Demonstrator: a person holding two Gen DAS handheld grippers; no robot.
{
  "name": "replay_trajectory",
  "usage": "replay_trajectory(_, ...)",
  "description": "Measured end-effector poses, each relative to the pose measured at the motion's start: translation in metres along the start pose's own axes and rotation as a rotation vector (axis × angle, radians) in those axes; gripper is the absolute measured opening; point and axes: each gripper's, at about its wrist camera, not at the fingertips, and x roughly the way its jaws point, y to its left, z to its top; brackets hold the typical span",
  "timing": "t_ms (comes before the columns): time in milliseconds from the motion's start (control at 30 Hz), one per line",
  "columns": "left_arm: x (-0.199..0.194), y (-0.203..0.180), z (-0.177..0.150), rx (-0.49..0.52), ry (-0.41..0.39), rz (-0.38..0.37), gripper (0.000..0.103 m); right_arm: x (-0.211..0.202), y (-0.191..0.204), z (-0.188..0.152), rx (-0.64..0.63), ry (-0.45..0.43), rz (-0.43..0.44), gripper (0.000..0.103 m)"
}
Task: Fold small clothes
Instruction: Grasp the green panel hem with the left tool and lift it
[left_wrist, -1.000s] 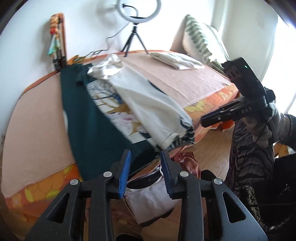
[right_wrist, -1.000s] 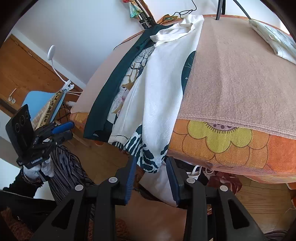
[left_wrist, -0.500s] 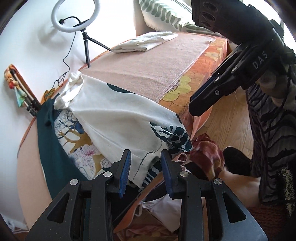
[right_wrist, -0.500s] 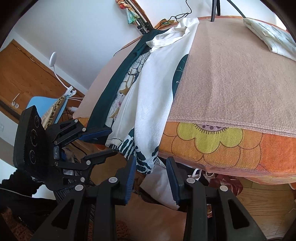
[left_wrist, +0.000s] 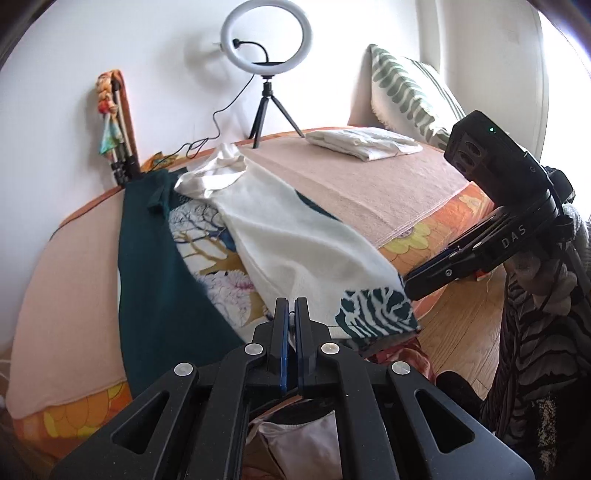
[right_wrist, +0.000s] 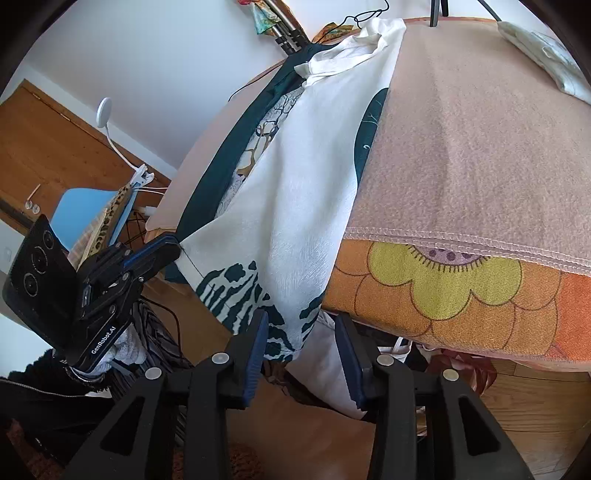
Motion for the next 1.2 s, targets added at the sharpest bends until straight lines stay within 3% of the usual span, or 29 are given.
replay_trajectory(133, 0.003, 0.010, -0.011, -0.043, 0.041, -0.019, 0.002, 0.008, 0.000, 0.001, 0.010, 0.026, 0.024, 0.043)
replay_trajectory(267, 0.002, -0.006, -0.019, 0.046, 0.075, -0.023, 0.002, 0.018, -0.002, 0.003, 0.046, 0.047, 0.082, 0.045)
replay_trajectory(333, -0.002, -0.004, -0.020, 0.042, 0.082, -0.016, 0.002, 0.025, -0.002, 0.004, 0.057, 0.052, 0.103, 0.045)
replay_trajectory(400, -0.013, 0.010, -0.018, -0.026, 0.068, -0.026, 0.003, 0.034, 0.000, 0.004, 0.058, 0.074, 0.132, 0.023)
replay_trajectory(433, -0.017, 0.020, -0.019, -0.071, 0.073, -0.034, 0.012, 0.036, 0.002, 0.002, 0.051, 0.086, 0.134, 0.016)
replay_trajectory(467, -0.020, 0.031, -0.019, -0.117, 0.087, -0.034, 0.034, 0.038, 0.004, 0.001, 0.039, 0.090, 0.129, 0.005)
replay_trajectory(500, -0.024, 0.042, -0.020, -0.163, 0.095, -0.030, 0.044, 0.036, 0.007, 0.000, 0.029, 0.088, 0.129, 0.002)
replay_trajectory(567, -0.034, 0.063, -0.024, -0.241, 0.100, -0.042, 0.048, 0.031, 0.011, -0.001, 0.022, 0.072, 0.130, 0.001)
replay_trajectory(833, -0.029, 0.130, -0.051, -0.593, 0.231, -0.155, 0.055, 0.017, 0.018, 0.004, -0.010, 0.054, 0.114, 0.001)
replay_trajectory(867, -0.026, 0.134, -0.054, -0.622, 0.235, -0.169, 0.055, 0.018, 0.018, 0.005, -0.009, 0.057, 0.115, 0.005)
replay_trajectory(967, -0.015, 0.135, -0.060, -0.659, 0.260, -0.205, 0.055, 0.024, 0.018, 0.008, 0.004, 0.066, 0.109, 0.008)
replay_trajectory(1067, -0.006, 0.136, -0.067, -0.687, 0.291, -0.245, 0.055, 0.030, 0.016, 0.009, 0.011, 0.077, 0.101, 0.031)
replay_trajectory(1200, 0.000, 0.140, -0.071, -0.728, 0.292, -0.280, 0.055, 0.037, 0.014, 0.010, 0.028, 0.091, 0.113, 0.030)
